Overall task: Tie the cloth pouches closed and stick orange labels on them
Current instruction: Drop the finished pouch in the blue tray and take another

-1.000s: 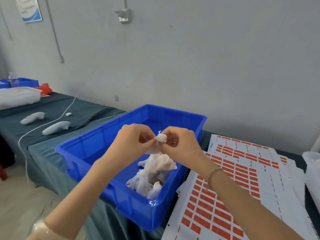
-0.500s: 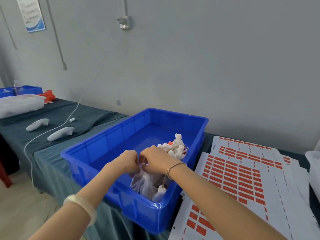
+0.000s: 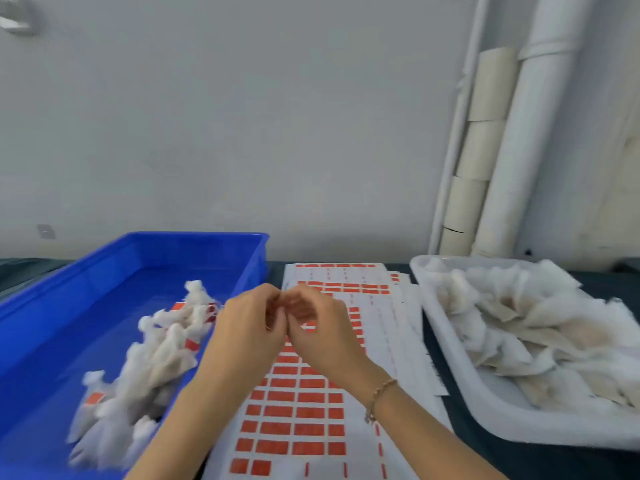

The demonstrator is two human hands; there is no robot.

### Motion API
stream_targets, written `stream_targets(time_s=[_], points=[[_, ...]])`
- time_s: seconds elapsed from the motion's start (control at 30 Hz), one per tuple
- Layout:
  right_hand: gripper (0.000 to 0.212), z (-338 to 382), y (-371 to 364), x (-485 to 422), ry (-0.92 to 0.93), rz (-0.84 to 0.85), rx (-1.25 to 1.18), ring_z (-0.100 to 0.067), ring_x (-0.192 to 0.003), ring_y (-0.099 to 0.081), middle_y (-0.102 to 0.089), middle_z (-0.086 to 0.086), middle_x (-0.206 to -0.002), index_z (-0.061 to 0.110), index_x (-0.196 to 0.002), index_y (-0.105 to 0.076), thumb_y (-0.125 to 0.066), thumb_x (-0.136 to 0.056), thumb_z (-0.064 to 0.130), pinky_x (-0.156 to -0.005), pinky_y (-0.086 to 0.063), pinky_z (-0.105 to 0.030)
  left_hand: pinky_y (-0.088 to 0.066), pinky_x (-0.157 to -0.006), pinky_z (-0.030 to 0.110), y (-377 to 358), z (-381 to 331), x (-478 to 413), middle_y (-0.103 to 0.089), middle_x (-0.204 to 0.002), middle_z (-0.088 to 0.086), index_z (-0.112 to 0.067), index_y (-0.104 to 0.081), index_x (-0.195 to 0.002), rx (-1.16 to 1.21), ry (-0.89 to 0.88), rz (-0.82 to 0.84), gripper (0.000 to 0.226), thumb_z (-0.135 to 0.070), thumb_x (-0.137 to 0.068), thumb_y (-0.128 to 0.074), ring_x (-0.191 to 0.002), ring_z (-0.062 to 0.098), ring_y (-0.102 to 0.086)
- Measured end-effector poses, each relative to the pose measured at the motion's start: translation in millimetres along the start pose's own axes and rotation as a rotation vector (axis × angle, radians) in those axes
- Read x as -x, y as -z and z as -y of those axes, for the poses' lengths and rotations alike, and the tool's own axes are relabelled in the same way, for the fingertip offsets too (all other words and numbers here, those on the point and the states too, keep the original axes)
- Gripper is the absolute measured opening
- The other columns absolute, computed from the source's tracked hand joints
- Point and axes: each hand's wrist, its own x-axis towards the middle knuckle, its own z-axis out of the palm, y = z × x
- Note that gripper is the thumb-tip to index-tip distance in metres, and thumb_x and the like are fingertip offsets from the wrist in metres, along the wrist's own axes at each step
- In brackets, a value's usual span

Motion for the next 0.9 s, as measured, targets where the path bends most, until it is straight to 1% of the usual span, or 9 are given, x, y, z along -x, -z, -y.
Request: stream_targets(time_s=[0.17,0.3,0.47,0.57,0.67,0.73,0.8,0.83,0.9], points=[[0.021,-28,90,46,-0.168,-0.066,0.169,-0.001,-0.083,-0.066,-0.070,0.013,-0.088,0.020,-0.095,-0.067,-0.060,-0.087,0.002,-0.076,-0.052,-0.012,-0.049,-0.071,0.011,-84,-57,10,-0.064,-0.087,-0.015,-0.029,-0.063,-0.102,0.216,-0.043,0.177,0.013,-0.022,-0.093,-0.058,-0.077,0.001,-0.061],[0.020,-40,162,77,-0.280,-0.135,0.257,-0.002,-0.082,-0.067,-0.072,0.012,-0.085,0.020,-0.091,-0.072,-0.064,-0.086,0.003,-0.075,-0.052,-0.015,-0.050,-0.072,0.009,-134,-102,17,-0.062,-0.085,-0.018,-0.029,-0.060,-0.106,0.382,-0.088,0.282,0.014,-0.024,-0.093,-0.058,-0.078,0.000,-0.062],[0.018,-62,249,106,-0.433,-0.242,0.386,0.003,-0.080,-0.066,-0.072,0.017,-0.083,0.031,-0.084,-0.072,-0.070,-0.085,0.013,-0.075,-0.052,-0.014,-0.052,-0.074,0.016,-180,-150,18,-0.069,-0.087,-0.007,-0.018,-0.067,-0.097,0.477,-0.212,0.458,0.013,-0.017,-0.089,-0.057,-0.079,0.005,-0.063],[0.019,-84,289,117,-0.531,-0.343,0.555,0.002,-0.078,-0.064,-0.071,0.012,-0.088,0.028,-0.086,-0.070,-0.066,-0.086,0.009,-0.070,-0.050,-0.011,-0.044,-0.072,0.009,-209,-177,10,-0.070,-0.099,-0.002,-0.014,-0.068,-0.104,0.419,-0.262,0.549,0.021,-0.011,-0.089,-0.053,-0.087,0.009,-0.061],[0.019,-105,313,128,-0.714,-0.301,0.701,-0.006,-0.081,-0.060,-0.068,0.004,-0.098,0.022,-0.099,-0.069,-0.061,-0.087,0.009,-0.070,-0.050,-0.019,-0.047,-0.086,0.024,-236,-201,-1,-0.064,-0.114,0.007,-0.008,-0.062,-0.113,0.247,-0.317,0.688,0.026,-0.008,-0.089,-0.052,-0.105,0.021,-0.059],[0.029,-115,317,135,-0.806,-0.163,0.715,-0.007,-0.082,-0.058,-0.064,0.003,-0.097,0.022,-0.109,-0.064,-0.061,-0.084,0.008,-0.071,-0.050,-0.021,-0.046,-0.089,0.033,-251,-215,-5,-0.064,-0.108,0.013,-0.004,-0.063,-0.102,0.115,-0.363,0.762,0.018,-0.010,-0.089,-0.053,-0.107,0.028,-0.058],[0.040,-118,312,138,-0.794,-0.059,0.705,0.001,-0.079,-0.054,-0.058,0.014,-0.092,0.030,-0.110,-0.059,-0.065,-0.078,0.006,-0.067,-0.044,-0.011,-0.046,-0.084,0.035,-264,-224,-6,-0.061,-0.087,0.012,-0.006,-0.058,-0.078,0.014,-0.400,0.799,0.012,-0.009,-0.089,-0.054,-0.101,0.033,-0.060],[0.045,-118,309,137,-0.752,-0.037,0.724,0.004,-0.075,-0.052,-0.054,0.020,-0.090,0.036,-0.107,-0.056,-0.067,-0.076,0.006,-0.063,-0.041,-0.007,-0.046,-0.083,0.035,-271,-227,-6,-0.061,-0.084,0.012,-0.007,-0.059,-0.077,-0.025,-0.412,0.814,0.012,-0.009,-0.088,-0.055,-0.101,0.033,-0.061],[0.043,-120,306,132,-0.678,-0.023,0.778,0.004,-0.071,-0.052,-0.056,0.019,-0.086,0.038,-0.101,-0.060,-0.066,-0.074,0.004,-0.061,-0.041,-0.009,-0.045,-0.088,0.033,-284,-229,-5,-0.065,-0.105,0.012,-0.005,-0.064,-0.102,-0.071,-0.422,0.830,0.018,-0.012,-0.087,-0.059,-0.107,0.030,-0.059]])
